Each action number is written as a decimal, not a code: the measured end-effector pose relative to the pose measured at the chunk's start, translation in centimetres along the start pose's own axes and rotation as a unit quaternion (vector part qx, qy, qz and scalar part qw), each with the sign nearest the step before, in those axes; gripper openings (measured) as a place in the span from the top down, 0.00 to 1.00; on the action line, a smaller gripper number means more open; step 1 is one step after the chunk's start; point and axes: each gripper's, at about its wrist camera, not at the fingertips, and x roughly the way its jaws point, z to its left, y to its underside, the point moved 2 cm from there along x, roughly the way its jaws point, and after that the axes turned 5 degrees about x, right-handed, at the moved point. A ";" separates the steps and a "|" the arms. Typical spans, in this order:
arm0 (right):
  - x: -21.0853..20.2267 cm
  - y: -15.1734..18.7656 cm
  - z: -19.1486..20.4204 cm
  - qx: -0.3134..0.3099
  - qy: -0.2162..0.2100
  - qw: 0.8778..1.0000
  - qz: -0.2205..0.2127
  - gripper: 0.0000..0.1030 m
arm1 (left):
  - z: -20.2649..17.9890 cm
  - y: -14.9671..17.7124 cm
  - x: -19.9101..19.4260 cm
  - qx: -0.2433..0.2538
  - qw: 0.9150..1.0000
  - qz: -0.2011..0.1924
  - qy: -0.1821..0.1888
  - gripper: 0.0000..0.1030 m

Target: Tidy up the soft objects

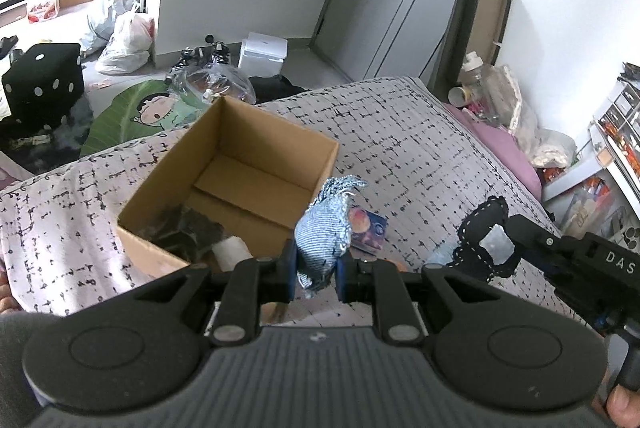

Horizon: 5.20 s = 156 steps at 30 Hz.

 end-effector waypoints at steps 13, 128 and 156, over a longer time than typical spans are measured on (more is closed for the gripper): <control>2.5 0.9 1.9 -0.023 -0.002 1.000 0.014 0.89 | 2.3 -0.5 2.0 -0.018 1.000 0.015 -0.007 0.83; -4.6 -4.6 -10.9 0.157 0.097 0.981 0.058 0.01 | -13.3 -0.1 3.7 0.054 0.997 0.051 -0.009 0.03; 1.9 -3.5 -14.1 0.227 0.141 0.960 0.088 0.50 | -13.2 0.9 14.5 -0.032 0.990 0.122 0.064 0.62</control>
